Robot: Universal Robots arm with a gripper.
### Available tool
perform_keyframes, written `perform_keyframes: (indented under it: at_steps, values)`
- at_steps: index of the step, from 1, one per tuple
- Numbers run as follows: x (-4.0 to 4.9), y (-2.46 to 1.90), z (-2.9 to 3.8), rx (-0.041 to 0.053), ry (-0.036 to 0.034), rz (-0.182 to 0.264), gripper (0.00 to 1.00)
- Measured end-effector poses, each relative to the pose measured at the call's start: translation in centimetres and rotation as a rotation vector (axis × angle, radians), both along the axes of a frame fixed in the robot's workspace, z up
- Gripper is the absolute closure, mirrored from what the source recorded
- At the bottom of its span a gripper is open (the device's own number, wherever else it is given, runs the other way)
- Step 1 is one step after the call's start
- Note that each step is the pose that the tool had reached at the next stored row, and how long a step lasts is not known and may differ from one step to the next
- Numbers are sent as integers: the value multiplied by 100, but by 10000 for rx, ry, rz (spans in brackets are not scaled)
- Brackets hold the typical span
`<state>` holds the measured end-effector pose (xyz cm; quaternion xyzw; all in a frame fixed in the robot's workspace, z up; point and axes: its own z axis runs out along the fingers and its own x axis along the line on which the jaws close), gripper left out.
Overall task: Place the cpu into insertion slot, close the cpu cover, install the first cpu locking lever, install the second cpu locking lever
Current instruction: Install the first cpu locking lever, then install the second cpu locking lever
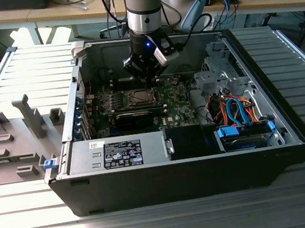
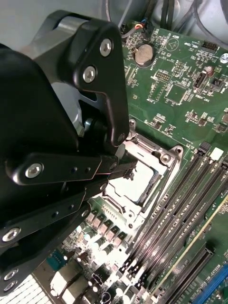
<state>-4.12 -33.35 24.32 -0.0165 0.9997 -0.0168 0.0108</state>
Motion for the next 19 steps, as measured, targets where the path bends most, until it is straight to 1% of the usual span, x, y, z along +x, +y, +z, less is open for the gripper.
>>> perform_keyframes:
  at_steps: [14,17,18,19]
  values:
    - [0,0,15,0,0,1,89]
    - [0,-6,15,0,0,1,89]
    - [0,-9,16,8,1,2,89]
    - [0,-10,15,40,0,1,89]
